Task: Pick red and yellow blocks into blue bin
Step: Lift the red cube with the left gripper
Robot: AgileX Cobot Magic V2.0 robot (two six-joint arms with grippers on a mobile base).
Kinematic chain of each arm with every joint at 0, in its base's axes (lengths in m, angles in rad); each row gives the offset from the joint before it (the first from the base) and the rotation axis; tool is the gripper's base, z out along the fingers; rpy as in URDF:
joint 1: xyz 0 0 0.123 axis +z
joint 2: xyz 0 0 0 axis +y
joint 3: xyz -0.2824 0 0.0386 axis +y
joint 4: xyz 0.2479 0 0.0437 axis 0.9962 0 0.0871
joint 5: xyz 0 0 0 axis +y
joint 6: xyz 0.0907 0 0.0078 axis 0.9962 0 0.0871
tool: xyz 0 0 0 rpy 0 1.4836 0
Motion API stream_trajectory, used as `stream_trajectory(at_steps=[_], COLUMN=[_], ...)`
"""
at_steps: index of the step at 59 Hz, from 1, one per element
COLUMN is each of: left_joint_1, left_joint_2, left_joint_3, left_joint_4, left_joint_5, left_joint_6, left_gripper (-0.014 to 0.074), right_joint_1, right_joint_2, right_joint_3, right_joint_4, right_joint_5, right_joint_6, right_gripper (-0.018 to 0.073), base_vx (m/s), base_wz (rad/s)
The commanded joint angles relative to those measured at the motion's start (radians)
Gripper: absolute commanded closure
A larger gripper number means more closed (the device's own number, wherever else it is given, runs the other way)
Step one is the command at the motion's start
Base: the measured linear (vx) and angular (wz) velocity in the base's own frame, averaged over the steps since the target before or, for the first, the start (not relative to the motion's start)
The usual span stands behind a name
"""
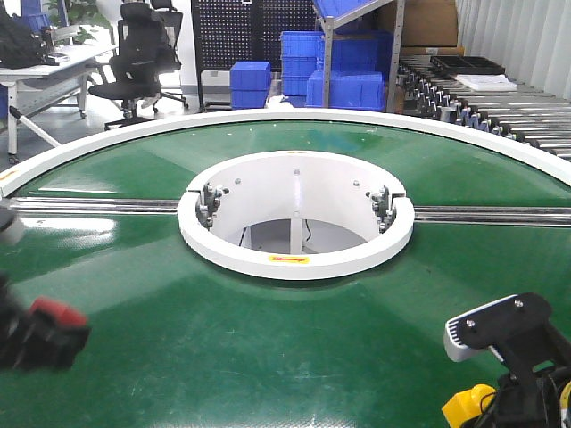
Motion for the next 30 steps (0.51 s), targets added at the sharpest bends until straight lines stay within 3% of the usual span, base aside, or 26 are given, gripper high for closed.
stream_trajectory(at_steps=[1,14,30], left_joint_1=[-0.003,-0.003,-0.003], left_joint_2=[-0.107,-0.263,-0.323], left_joint_3=[0.044,0.190,0.198], left_joint_4=[-0.020,-0.020,-0.020], left_joint_5=[-0.047,-0.083,-0.042], left_joint_6=[-0.002,-0.002,-0.008], left_gripper=[0.0272,0.0272,0.0272], right_joint_1=[-0.002,-0.002,-0.002], right_joint_2=[-0.022,-0.022,-0.022], right_joint_3=[-0.029,-0.029,-0.029], right_joint_4=[-0.021,-0.021,-0.021], right_joint_5=[-0.047,-0.047,-0.047], right_joint_6=[-0.005,-0.005,-0.005], right_gripper=[0.0332,0.0332,0.0332], base_vx=[0.00,0.00,0.00], base_wz=[0.00,0.00,0.00])
